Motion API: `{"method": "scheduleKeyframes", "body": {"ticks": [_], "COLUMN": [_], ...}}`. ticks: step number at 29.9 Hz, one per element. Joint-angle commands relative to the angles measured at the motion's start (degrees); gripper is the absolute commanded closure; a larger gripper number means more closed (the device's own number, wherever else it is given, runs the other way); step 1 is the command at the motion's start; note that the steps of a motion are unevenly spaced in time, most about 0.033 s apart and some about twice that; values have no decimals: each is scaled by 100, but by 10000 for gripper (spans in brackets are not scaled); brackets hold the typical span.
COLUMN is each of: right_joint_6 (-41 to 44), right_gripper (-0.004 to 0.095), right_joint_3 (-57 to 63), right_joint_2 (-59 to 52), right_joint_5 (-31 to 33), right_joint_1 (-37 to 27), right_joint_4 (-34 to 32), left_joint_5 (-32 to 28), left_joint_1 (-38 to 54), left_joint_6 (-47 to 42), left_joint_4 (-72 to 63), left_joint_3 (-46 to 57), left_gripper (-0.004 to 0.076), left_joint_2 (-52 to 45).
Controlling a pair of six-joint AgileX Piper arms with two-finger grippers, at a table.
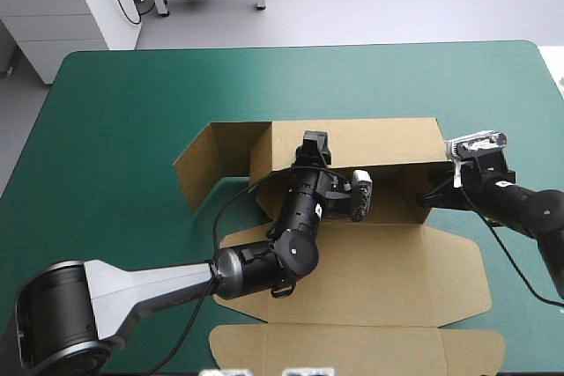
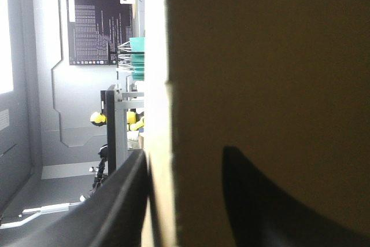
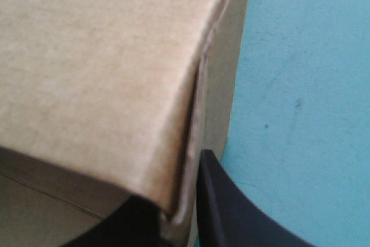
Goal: Fold the box
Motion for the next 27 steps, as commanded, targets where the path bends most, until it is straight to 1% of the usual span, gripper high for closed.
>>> {"method": "scheduleKeyframes", "body": {"ticks": [1,3,7,9,15,19,24,25,27], "right_joint_6": [69,138,162,162,202,337,488,511,580], "right_gripper": [907,907,907,908,908,907,907,907,907], "right_joint_3": [-104,-104,-126,-129,-357,-577,-779,-807,-847], "right_joint_2": [57,192,504,625,907,957,957,957,957], "right_joint_5": [-249,-279,-373,-428,-403,-322,-253,-230,-168], "right_joint_1": [0,0,0,0,0,0,0,0,0], "right_joint_4": [157,157,166,166,171,158,126,113,113], "left_joint_5": [137,172,583,690,767,1182,1941,2160,2365], "left_joint_1": [-52,-114,-328,-453,-872,-1302,-1925,-2042,-2175], "left_joint_6": [-129,-129,-139,-241,-388,-399,-399,-375,-345], "left_joint_4": [83,83,94,94,94,94,94,82,70], "left_joint_3": [-105,-105,-105,-105,-105,-105,-105,-105,-105], "left_gripper": [289,306,374,377,377,377,381,405,536], "left_joint_2": [-212,-212,-250,-315,-695,-956,-1245,-1325,-1529]}}
